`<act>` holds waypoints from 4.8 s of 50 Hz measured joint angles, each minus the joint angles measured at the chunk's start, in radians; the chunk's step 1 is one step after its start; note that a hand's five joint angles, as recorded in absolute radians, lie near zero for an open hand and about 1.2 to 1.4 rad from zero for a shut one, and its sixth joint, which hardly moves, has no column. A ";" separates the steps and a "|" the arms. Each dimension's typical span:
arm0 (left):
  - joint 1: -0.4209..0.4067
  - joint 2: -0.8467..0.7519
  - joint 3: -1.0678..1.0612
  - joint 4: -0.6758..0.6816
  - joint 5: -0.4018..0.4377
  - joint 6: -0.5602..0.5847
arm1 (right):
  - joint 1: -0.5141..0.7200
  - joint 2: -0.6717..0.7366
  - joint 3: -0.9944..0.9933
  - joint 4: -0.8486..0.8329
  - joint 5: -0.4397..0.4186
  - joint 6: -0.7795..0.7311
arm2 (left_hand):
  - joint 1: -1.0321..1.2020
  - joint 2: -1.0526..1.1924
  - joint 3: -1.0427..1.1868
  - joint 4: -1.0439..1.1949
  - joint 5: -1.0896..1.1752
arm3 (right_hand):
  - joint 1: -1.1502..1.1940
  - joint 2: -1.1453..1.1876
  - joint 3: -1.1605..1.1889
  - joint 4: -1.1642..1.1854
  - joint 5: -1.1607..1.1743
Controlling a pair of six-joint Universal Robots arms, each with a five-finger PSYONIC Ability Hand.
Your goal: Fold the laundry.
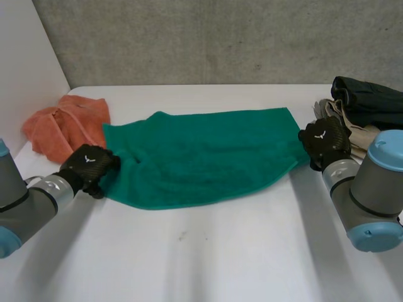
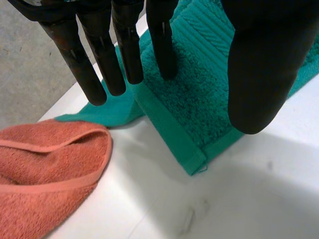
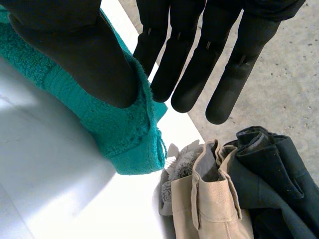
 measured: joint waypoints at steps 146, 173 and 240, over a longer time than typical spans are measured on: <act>-0.305 0.341 -0.163 -0.458 -0.591 -0.009 | -0.088 -0.331 0.144 0.684 0.058 -0.378 | 0.612 0.659 0.657 0.658 0.572 | 0.000 0.000 0.002 0.000 0.011; -0.302 -0.285 0.676 -0.209 -0.646 0.064 | -0.008 0.274 -0.469 0.249 0.138 -0.236 | 0.612 0.659 0.657 0.658 0.572 | 0.000 0.000 0.002 0.000 0.019; -0.347 0.040 0.185 0.011 -0.508 -0.145 | -0.341 0.024 -0.052 0.293 -0.125 0.024 | -0.344 -0.338 -0.326 -0.341 -0.325 | -0.020 -0.001 -0.008 -0.003 0.011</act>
